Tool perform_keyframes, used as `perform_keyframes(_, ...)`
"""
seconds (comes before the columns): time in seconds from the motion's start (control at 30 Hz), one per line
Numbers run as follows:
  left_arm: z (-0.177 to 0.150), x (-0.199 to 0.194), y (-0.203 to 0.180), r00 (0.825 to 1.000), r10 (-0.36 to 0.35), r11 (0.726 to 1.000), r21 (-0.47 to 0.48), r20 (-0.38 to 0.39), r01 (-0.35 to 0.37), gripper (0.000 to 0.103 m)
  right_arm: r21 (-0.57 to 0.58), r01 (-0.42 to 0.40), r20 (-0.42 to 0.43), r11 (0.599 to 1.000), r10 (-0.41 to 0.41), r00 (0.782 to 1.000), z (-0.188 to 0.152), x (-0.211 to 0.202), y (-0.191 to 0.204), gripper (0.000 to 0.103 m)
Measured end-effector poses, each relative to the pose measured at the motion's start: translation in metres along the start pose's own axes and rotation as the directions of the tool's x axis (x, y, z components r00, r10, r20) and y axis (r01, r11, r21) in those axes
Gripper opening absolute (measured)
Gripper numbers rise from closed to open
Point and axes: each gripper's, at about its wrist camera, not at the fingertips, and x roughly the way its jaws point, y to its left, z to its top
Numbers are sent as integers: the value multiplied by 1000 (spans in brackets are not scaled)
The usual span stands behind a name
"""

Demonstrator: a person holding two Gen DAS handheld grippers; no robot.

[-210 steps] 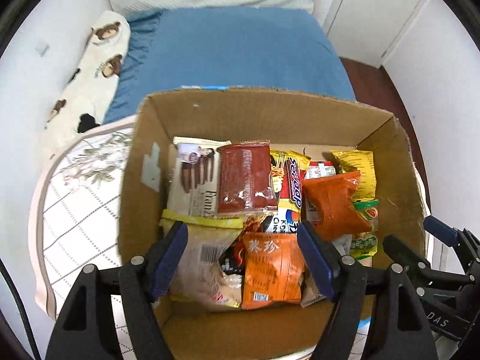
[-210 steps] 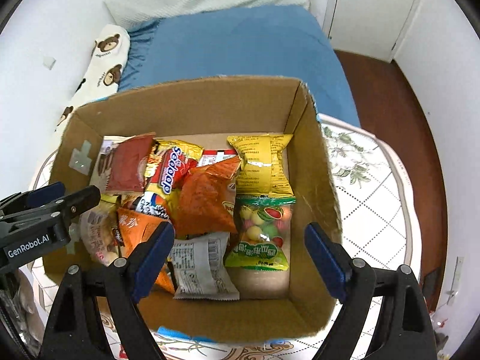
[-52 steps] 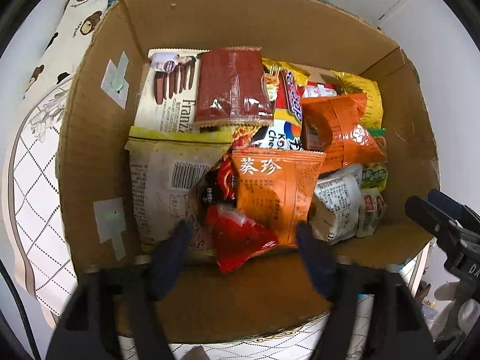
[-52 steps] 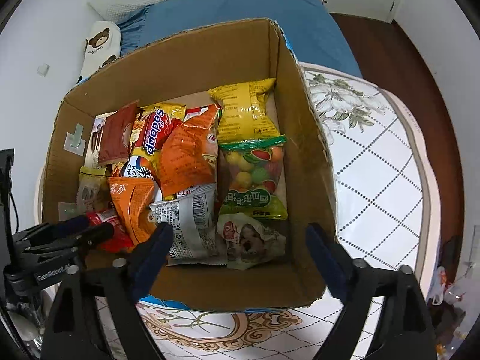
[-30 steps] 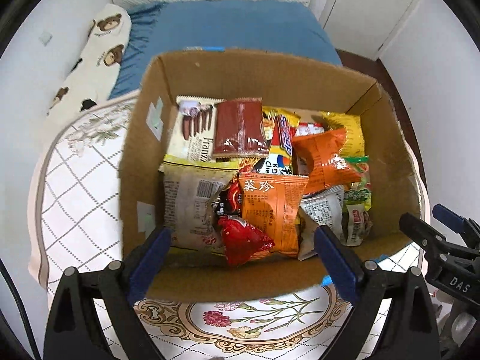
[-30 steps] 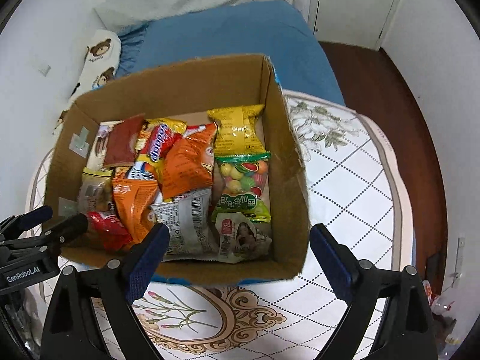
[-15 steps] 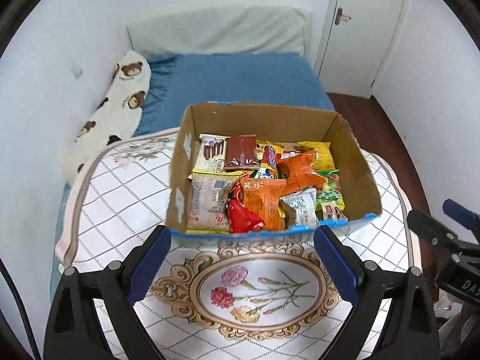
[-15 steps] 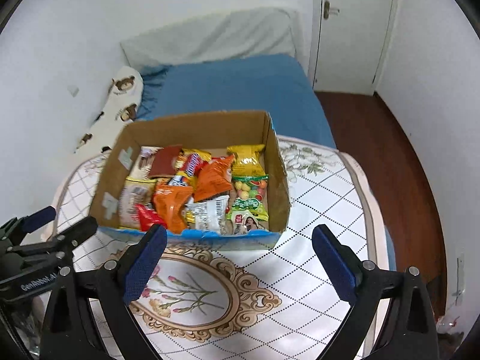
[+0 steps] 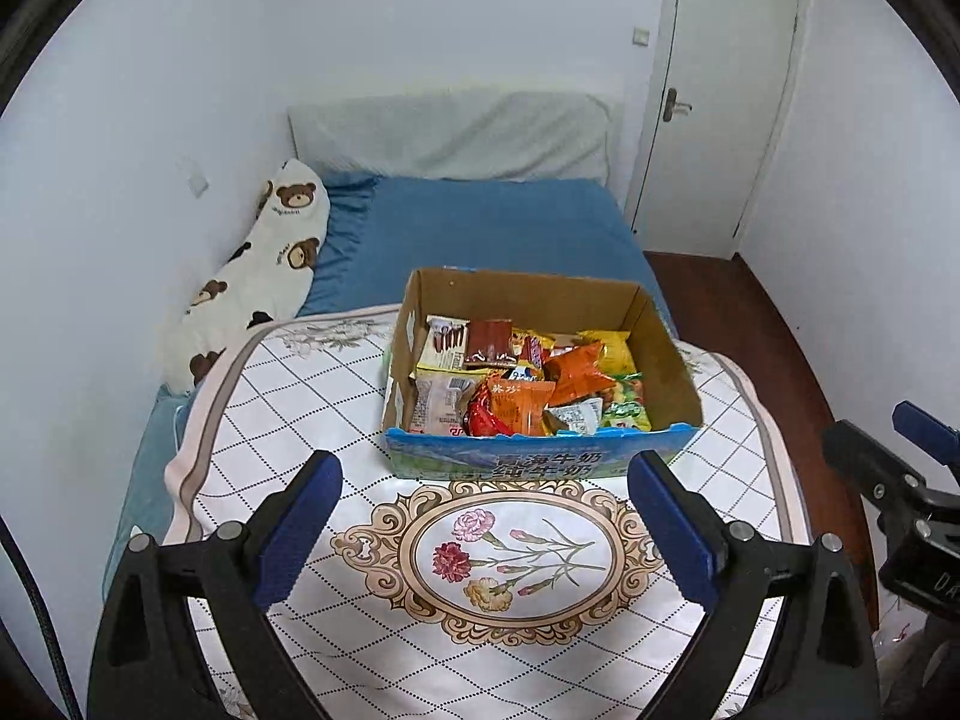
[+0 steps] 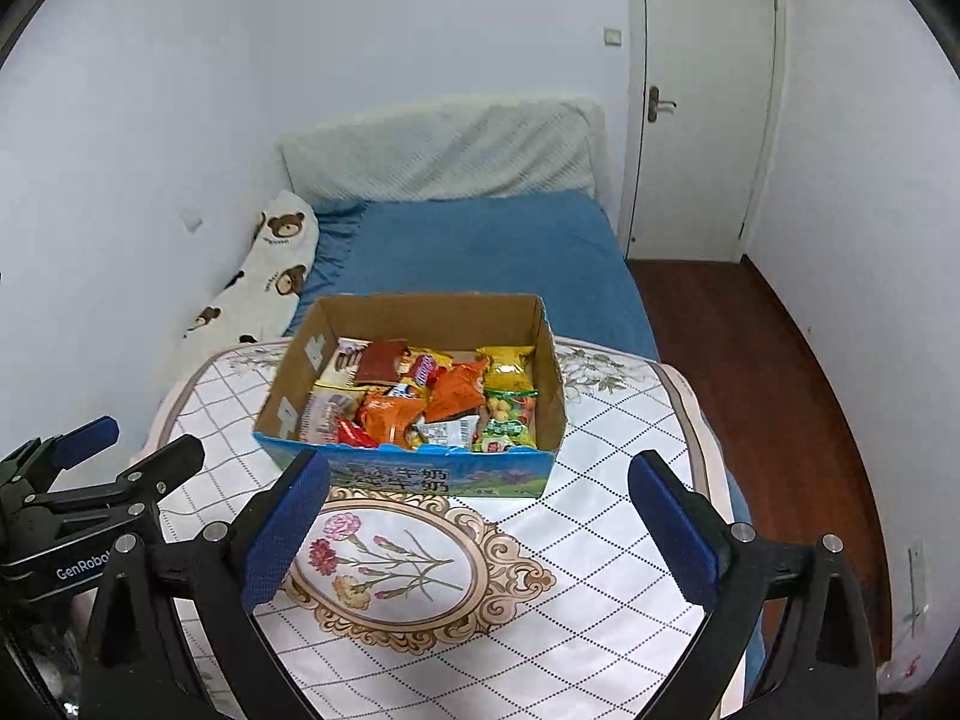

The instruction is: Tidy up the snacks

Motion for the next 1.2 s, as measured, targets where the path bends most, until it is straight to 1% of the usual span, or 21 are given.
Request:
perform_keyframes(0.13, -5, -21, -2, 999, 9, 1000, 8, 41, -9, 98, -11, -10, 33, 1000, 11, 999, -5, -24, 6, 103)
perform_keyframes(0.27, -10, -33, -2, 997, 14, 1000, -2, 72, -14, 101, -23, -4, 57, 1000, 6, 998, -8, -39, 10, 103)
perform_keyframes(0.5, -10, -30, -3, 996, 26, 1000, 5, 80, -27, 102, -22, 11, 58, 1000, -9, 998, -10, -38, 9, 103)
perform_keyframes(0.67, -6, -20, -7, 996, 40, 999, 8, 76, -41, 102, -7, 31, 55, 999, -31, 998, -9, -22, 2, 103)
perform_keyframes(0.9, 3, 12, -11, 997, 62, 998, 8, 52, -62, 102, 17, 56, 33, 998, -57, 998, -6, 13, -9, 103)
perform_keyframes(1.2, 8, 58, -12, 997, 79, 997, 14, -17, -79, 102, 27, 90, -8, 996, -90, 996, 1, 63, -14, 103)
